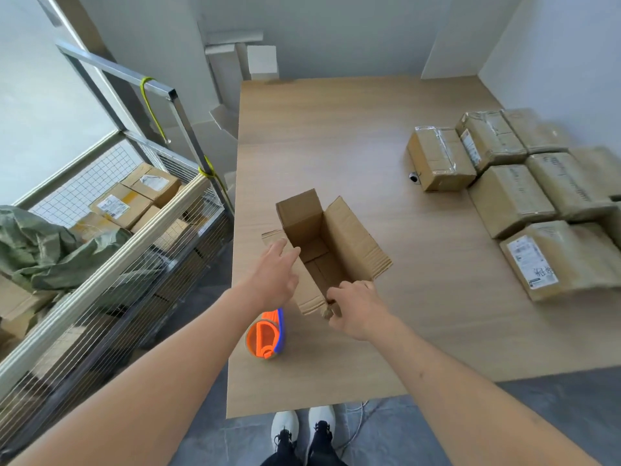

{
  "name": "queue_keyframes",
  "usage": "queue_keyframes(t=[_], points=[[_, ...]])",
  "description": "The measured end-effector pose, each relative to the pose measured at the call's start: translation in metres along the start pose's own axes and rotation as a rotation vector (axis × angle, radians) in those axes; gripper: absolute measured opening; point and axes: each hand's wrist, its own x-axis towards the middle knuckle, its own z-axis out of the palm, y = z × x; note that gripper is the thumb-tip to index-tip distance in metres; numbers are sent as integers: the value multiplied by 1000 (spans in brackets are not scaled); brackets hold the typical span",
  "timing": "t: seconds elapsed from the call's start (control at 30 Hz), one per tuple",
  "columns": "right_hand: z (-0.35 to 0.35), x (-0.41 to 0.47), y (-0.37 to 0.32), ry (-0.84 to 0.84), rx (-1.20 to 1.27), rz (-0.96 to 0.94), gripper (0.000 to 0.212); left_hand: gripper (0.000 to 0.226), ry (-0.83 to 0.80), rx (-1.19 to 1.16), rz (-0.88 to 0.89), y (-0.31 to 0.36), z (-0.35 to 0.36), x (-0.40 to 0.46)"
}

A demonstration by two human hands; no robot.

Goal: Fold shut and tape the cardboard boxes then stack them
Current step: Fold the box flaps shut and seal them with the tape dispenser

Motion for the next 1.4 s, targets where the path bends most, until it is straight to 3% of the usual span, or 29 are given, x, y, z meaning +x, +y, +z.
queue_keyframes(t=[0.5, 0.73, 0.9, 1.03, 1.17, 1.27, 1.4], points=[[-6, -25, 57, 66, -290, 189, 27, 58, 35, 8, -166, -10, 19, 16], [-17, -16, 100, 93, -76, 322, 34, 79, 175, -137, -94, 14, 41, 21], [-21, -14, 116, 232, 276, 139, 52, 101, 181, -202, -4, 41, 55, 24], [-22, -19, 115, 322, 344, -87, 51, 115, 10, -186, -34, 48, 64, 15], [-19, -14, 109, 249, 348, -188, 60, 135, -169, -8, 26, 45, 66, 5], [-18, -8, 111, 198, 337, -122, 56, 115, -141, 54, 30, 43, 71, 3], [-27, -2, 112, 275, 432, -23, 59, 80, 5, -271, -93, 38, 70, 6]])
